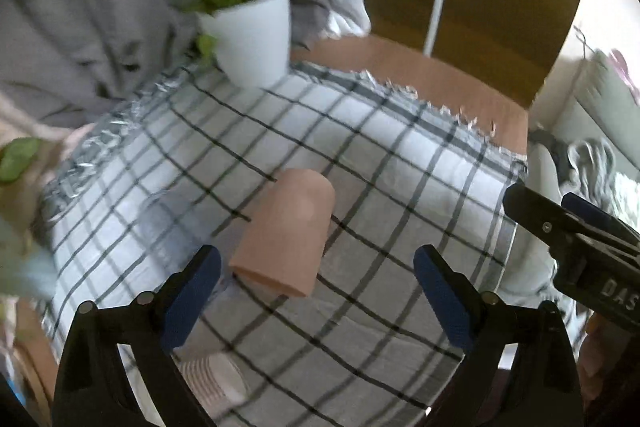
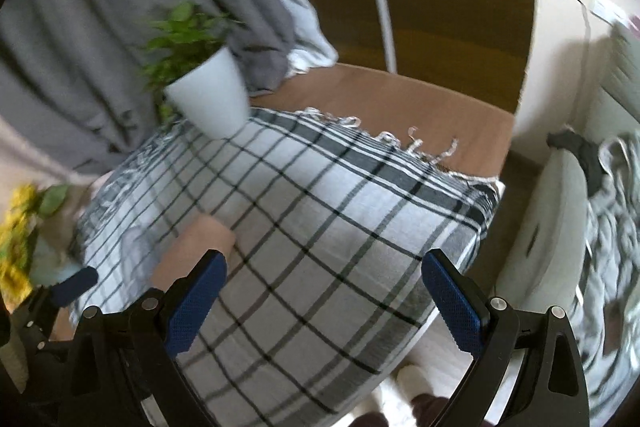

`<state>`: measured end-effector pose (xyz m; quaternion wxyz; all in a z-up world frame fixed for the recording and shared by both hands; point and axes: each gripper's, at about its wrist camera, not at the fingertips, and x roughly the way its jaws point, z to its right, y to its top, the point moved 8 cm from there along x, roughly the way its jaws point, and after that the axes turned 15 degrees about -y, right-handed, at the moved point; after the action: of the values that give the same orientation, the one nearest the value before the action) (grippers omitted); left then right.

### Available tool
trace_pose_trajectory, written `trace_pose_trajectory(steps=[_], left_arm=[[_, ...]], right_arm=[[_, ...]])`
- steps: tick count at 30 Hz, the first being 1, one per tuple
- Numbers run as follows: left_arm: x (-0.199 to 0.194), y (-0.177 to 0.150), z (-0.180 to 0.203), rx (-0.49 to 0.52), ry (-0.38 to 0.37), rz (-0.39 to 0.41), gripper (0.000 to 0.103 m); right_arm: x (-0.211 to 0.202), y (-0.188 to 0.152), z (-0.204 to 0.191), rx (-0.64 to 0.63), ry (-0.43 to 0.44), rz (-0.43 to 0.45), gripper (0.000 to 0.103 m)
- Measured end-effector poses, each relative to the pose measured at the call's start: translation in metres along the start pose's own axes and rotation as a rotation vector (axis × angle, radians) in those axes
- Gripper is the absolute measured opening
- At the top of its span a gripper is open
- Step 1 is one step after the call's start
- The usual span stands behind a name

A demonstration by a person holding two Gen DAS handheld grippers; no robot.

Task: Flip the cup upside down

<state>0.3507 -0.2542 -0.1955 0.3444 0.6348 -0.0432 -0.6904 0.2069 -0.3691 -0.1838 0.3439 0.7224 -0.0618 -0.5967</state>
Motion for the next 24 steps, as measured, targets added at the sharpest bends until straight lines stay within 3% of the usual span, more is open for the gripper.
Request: trace_pose_trajectory(steps=[9, 19, 24], left_arm=[[0.057, 0.004, -0.031, 0.028, -0.110, -0.166, 0.091], [0.100, -0.002, -0.050, 0.040, -0.123, -0.274, 0.084], [0.114, -0.008, -0.056, 0.019, -0.104, -0.328, 0.072]], right_arm=[[0.027, -0.018, -0.010, 0.143, -0.113, -0.094, 0.098], [0.033, -0.020, -0.006, 0.216, -0.188, -0.099, 0.098], [0.034, -0.019, -0.006, 0.211, -0.201, -0.097, 0.098]])
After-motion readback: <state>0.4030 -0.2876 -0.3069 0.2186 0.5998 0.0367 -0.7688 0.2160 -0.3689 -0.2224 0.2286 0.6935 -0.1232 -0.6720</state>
